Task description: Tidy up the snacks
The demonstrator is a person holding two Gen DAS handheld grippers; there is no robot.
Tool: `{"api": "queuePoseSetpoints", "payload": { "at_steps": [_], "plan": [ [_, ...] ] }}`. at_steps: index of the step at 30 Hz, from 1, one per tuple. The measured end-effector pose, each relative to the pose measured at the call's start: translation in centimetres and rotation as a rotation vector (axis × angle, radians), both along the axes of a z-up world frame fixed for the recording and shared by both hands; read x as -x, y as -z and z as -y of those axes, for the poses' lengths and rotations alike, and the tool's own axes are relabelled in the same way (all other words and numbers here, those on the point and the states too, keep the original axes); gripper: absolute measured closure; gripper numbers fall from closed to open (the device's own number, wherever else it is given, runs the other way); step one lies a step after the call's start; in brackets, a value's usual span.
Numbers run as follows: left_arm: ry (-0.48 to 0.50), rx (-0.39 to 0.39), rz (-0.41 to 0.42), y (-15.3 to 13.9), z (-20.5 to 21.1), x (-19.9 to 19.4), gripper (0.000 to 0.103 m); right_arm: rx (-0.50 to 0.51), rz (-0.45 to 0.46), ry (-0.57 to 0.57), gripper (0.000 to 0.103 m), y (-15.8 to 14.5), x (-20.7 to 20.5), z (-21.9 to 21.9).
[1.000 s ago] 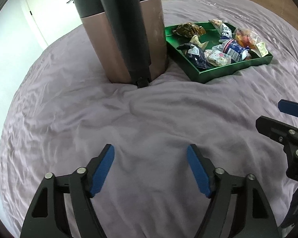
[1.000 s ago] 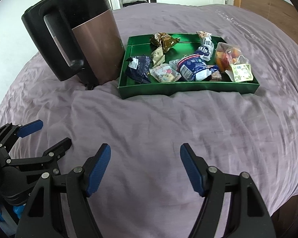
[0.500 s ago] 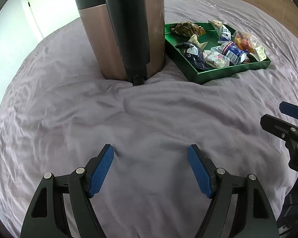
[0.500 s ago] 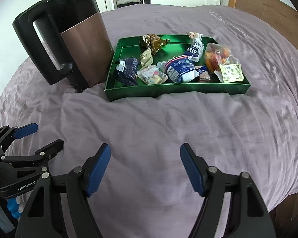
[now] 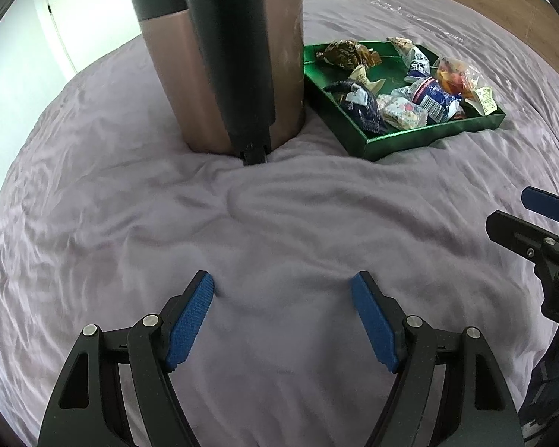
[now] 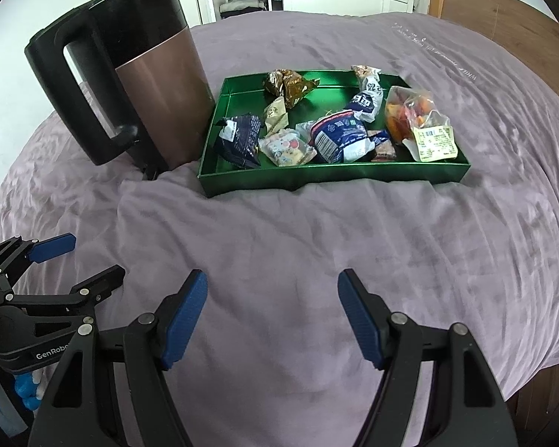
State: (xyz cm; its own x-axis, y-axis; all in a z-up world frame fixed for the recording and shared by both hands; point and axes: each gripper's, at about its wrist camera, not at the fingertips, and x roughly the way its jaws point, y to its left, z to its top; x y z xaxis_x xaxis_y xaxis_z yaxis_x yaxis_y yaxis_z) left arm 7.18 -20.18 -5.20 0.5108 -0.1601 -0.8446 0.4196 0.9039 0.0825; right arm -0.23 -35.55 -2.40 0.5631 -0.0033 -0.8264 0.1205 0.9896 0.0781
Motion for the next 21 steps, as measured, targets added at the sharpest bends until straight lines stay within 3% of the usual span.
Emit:
{"api": "queuePoseSetpoints", "payload": {
  "at_steps": [21],
  "plan": [
    [0.045,0.054,0.095,-3.3,1.7,0.3,0.031,0.037,0.041,0.012,0.016,-1.9,-0.3,1.1]
  ]
}}
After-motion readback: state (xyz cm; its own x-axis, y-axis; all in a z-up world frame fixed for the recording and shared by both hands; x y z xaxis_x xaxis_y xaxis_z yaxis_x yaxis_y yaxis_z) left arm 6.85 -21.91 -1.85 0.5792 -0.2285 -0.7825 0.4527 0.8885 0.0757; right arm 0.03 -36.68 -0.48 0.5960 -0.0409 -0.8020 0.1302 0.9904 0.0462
